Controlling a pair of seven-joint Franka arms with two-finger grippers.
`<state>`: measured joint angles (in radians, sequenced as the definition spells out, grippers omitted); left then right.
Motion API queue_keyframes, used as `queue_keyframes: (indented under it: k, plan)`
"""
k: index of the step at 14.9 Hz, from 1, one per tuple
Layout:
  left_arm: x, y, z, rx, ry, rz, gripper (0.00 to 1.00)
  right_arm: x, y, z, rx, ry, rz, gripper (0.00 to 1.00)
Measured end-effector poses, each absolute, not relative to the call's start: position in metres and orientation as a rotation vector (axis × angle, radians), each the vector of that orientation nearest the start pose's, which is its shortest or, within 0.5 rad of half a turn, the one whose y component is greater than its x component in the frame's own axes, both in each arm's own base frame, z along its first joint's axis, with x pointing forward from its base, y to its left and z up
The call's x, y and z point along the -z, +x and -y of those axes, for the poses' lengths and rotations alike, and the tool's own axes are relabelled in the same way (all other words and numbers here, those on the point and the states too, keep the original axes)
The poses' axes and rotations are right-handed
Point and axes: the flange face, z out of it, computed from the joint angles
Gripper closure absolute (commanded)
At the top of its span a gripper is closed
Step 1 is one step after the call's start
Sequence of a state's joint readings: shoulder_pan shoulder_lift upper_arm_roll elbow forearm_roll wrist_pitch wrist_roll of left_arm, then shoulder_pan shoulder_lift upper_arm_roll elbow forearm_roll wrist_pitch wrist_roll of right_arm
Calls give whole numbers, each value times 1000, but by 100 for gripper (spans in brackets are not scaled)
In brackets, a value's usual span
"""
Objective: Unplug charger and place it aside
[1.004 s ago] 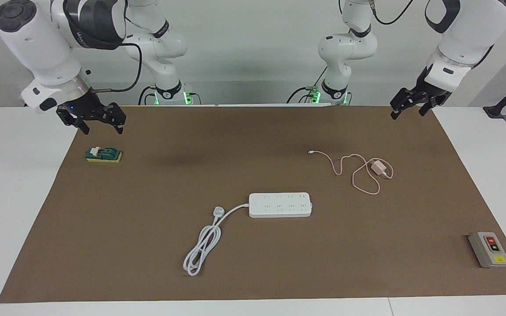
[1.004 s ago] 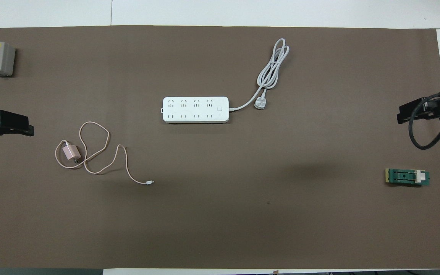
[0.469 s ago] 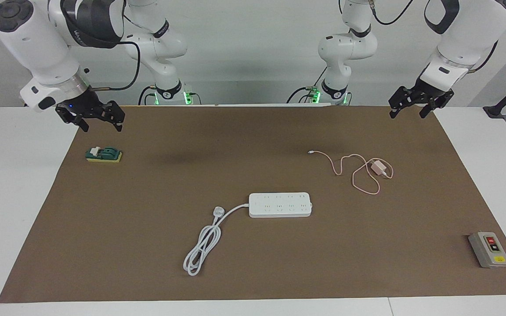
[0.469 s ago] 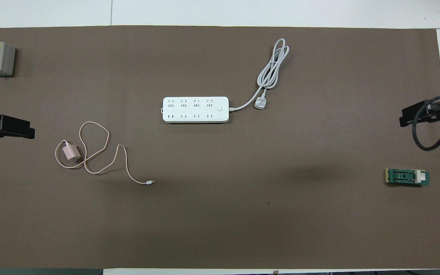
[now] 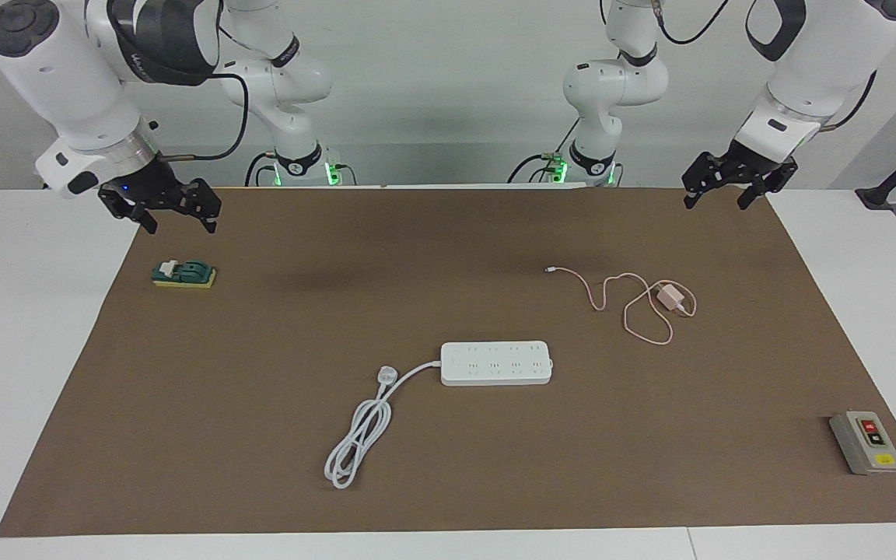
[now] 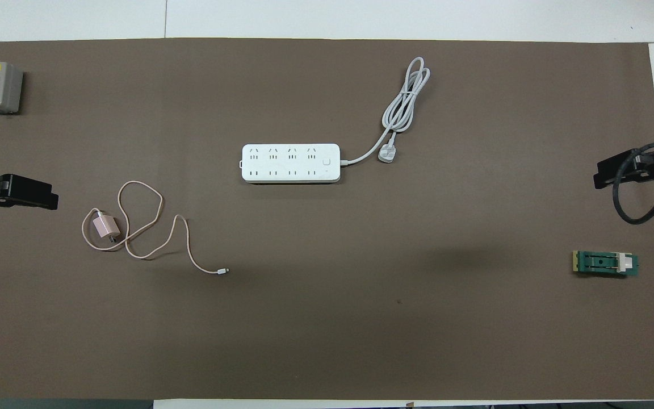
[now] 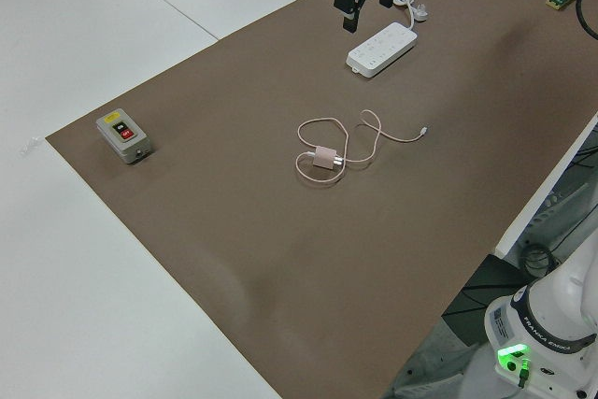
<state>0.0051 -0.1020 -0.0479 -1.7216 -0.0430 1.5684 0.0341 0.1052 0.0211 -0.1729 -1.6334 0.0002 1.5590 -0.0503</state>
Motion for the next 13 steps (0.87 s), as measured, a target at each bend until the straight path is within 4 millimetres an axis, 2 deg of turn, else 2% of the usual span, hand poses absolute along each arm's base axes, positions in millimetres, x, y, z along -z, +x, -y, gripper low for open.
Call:
queue_keyframes:
  k: [13]
  plan:
    - [-606,518,27,-96,-3162,-119,0,-583,555,37,-149,-3136,-28,0]
